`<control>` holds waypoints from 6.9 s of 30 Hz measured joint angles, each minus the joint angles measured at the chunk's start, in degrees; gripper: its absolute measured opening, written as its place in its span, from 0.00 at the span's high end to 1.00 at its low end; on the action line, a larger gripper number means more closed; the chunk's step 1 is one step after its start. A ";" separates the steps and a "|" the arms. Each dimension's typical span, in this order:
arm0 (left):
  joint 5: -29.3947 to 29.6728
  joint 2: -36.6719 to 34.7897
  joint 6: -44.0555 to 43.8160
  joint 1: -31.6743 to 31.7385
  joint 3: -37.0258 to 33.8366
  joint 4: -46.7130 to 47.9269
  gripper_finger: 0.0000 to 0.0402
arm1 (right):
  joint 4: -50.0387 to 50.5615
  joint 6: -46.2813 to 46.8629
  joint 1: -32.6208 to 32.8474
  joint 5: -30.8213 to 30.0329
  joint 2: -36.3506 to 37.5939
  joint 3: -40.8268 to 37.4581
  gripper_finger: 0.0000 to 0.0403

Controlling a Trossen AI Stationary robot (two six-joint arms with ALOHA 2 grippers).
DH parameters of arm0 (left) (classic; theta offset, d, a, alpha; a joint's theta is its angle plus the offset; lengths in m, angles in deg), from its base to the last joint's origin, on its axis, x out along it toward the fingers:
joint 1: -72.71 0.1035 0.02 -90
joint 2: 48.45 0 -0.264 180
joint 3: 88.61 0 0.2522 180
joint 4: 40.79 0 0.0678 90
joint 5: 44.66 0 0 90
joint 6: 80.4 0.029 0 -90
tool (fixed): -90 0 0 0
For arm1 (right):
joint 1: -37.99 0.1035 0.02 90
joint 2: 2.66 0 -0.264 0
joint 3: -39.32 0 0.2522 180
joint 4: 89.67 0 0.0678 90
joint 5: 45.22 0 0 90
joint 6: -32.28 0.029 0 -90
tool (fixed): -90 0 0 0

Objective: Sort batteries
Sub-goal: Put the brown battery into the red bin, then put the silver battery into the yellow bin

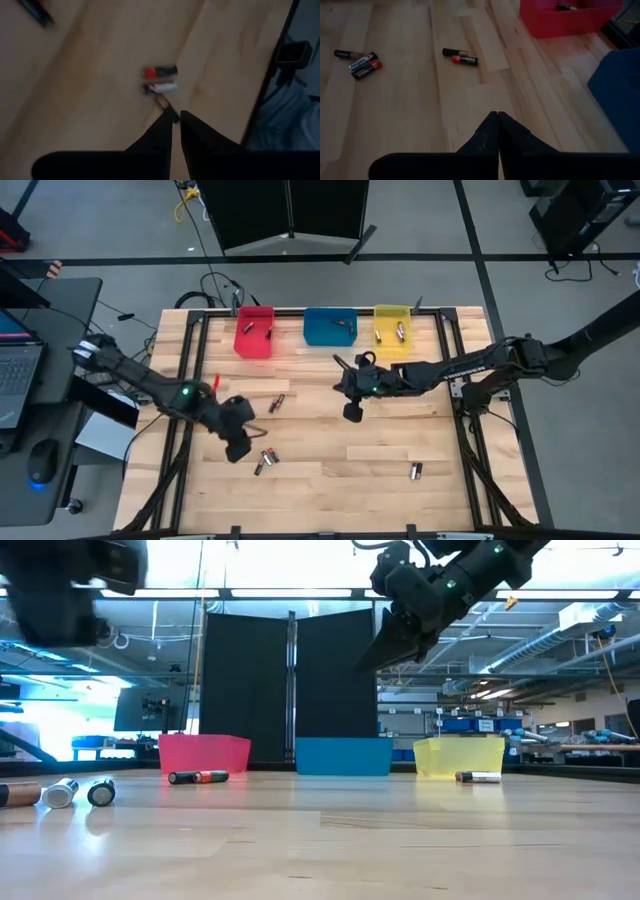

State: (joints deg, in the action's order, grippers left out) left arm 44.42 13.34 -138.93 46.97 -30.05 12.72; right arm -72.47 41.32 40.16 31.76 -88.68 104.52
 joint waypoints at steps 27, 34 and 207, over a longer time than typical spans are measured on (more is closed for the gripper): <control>2.58 21.35 -24.71 -8.42 0.02 -9.13 0.48 | -0.42 -3.62 2.35 -2.73 -0.08 -0.20 0.98; 3.64 27.64 -27.90 -9.22 0.04 -12.75 0.48 | -0.39 -4.06 4.98 -4.77 -0.10 -0.20 0.98; 13.48 5.88 54.94 52.39 -6.87 -36.09 0.72 | 49.65 28.27 21.56 9.82 0.94 16.11 0.63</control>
State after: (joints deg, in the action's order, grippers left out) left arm 57.90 19.23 -83.99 99.37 -36.92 -23.37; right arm -22.83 69.59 61.72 41.58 -87.74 120.63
